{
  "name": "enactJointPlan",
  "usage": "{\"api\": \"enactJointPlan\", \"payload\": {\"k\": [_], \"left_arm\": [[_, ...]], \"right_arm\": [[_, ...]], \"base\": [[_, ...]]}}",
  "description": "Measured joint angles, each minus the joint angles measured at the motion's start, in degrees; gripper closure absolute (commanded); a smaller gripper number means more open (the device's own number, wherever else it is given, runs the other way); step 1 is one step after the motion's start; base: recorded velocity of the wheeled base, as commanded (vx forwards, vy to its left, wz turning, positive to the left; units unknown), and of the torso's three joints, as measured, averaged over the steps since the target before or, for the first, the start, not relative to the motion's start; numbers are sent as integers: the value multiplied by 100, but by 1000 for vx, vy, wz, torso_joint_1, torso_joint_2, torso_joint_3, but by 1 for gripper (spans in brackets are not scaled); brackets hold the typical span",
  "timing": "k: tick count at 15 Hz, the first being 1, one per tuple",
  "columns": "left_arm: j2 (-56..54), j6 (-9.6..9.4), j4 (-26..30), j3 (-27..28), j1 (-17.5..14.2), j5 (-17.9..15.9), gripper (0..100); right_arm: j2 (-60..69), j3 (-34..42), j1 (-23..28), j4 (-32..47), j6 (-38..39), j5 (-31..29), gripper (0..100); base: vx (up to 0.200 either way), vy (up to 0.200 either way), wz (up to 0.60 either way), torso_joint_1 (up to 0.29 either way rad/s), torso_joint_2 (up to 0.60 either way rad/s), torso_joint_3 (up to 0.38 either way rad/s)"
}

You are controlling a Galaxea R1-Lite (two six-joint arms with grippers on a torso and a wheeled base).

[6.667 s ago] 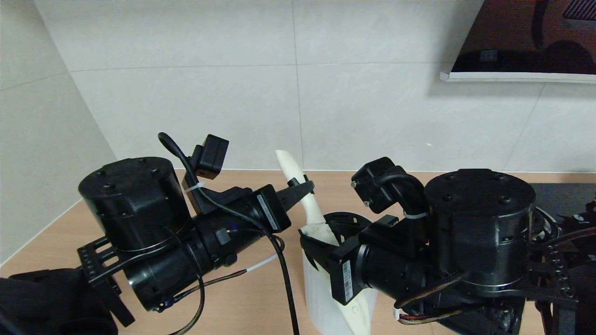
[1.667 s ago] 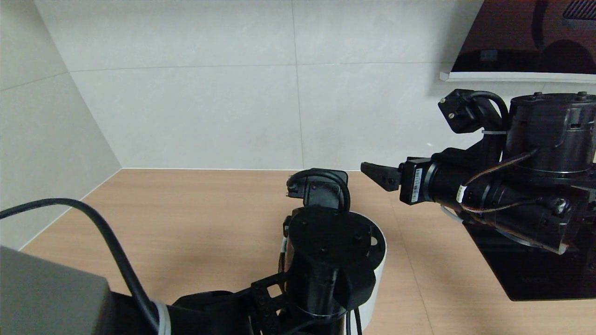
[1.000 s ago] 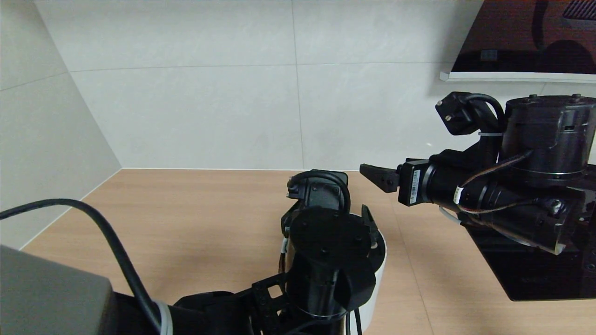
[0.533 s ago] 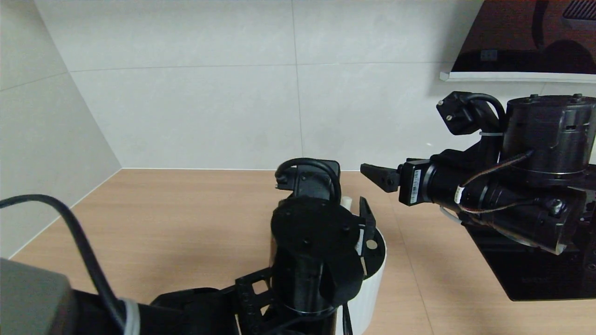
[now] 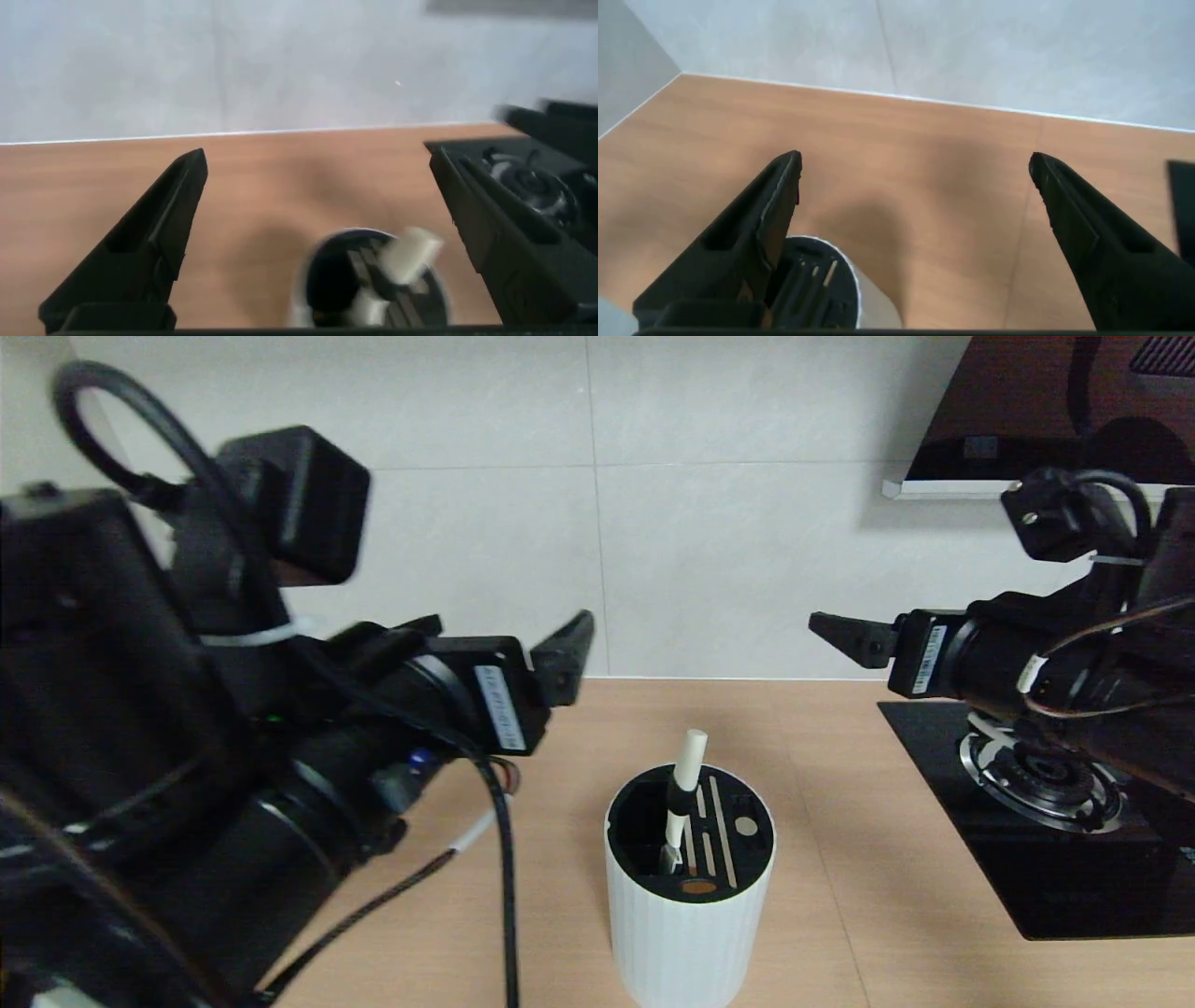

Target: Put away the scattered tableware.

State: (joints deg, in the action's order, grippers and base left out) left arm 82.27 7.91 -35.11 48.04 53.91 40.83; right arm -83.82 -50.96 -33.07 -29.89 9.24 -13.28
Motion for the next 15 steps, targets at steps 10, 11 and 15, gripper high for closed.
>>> {"api": "enactJointPlan", "payload": {"k": [10,11,15], "left_arm": [[-4468,-1407,1631,-1180,-2743,-506,0],[-4998,-1601,1851,-1396,-3056,-618,0],[-6665,-1882,2862,-1820,-4162,-1062,0]], "right_arm": [[3571,1560,1406,502,-612,-11,0],[4133,1725,1547,806,-684,-13,0],[6253,1985,2061,2538,-948,-18,0]], "base": [[0,0,0,0,0,0],[0,0,0,0,0,0],[0,0,0,0,0,0]]}}
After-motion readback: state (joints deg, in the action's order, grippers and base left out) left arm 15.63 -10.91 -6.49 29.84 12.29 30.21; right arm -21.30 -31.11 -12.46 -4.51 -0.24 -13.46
